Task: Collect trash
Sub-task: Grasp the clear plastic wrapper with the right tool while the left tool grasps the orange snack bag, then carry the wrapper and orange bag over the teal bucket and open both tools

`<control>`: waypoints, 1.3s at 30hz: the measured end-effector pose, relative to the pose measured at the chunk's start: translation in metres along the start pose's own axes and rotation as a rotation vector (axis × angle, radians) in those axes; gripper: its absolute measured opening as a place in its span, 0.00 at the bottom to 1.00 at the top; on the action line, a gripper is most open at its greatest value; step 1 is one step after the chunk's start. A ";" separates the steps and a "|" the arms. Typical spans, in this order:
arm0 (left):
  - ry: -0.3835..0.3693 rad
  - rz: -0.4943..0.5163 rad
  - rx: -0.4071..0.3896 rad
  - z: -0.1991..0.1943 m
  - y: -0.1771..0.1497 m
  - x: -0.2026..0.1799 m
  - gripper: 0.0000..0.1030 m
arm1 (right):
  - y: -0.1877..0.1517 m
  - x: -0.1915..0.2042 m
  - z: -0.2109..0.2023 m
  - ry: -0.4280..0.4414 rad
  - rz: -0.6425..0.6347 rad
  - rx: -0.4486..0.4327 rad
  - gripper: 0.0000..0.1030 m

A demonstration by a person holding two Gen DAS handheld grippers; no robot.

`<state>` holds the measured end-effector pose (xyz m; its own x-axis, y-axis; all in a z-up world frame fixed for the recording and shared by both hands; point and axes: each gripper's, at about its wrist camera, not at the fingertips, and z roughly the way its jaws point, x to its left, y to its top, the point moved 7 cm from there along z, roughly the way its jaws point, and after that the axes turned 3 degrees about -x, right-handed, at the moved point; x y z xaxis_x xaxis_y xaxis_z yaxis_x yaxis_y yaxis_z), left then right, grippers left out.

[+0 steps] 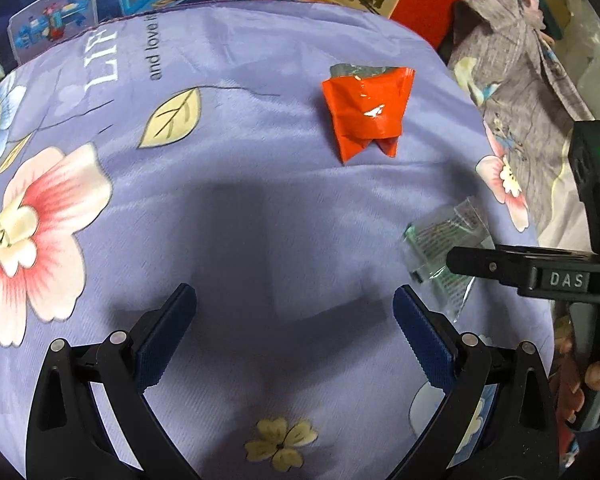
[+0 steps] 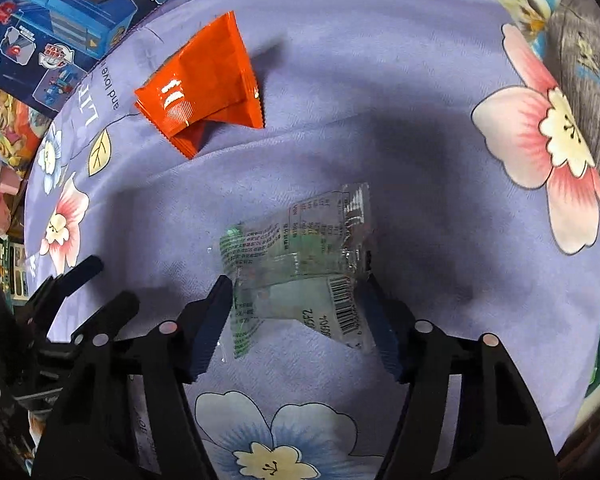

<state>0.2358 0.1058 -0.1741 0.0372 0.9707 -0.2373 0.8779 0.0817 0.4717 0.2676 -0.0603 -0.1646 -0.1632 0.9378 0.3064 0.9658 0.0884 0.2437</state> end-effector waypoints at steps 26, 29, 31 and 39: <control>0.013 0.199 -0.062 0.077 0.111 -0.063 0.80 | 0.086 -0.088 -0.014 -0.012 0.133 -0.101 0.59; 0.017 0.228 -0.043 0.082 0.106 -0.071 0.56 | 0.084 -0.089 -0.014 0.001 0.136 -0.105 0.59; 0.020 0.236 -0.045 0.082 0.104 -0.076 0.47 | 0.081 -0.089 -0.016 0.006 0.131 -0.110 0.59; -0.004 0.247 -0.034 0.073 0.094 -0.093 0.31 | 0.068 -0.099 -0.030 0.020 0.145 -0.131 0.59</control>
<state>0.3500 0.0066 -0.1700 0.2505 0.9613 -0.1144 0.8255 -0.1504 0.5440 0.3429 -0.1578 -0.1509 -0.0298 0.9305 0.3650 0.9452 -0.0925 0.3131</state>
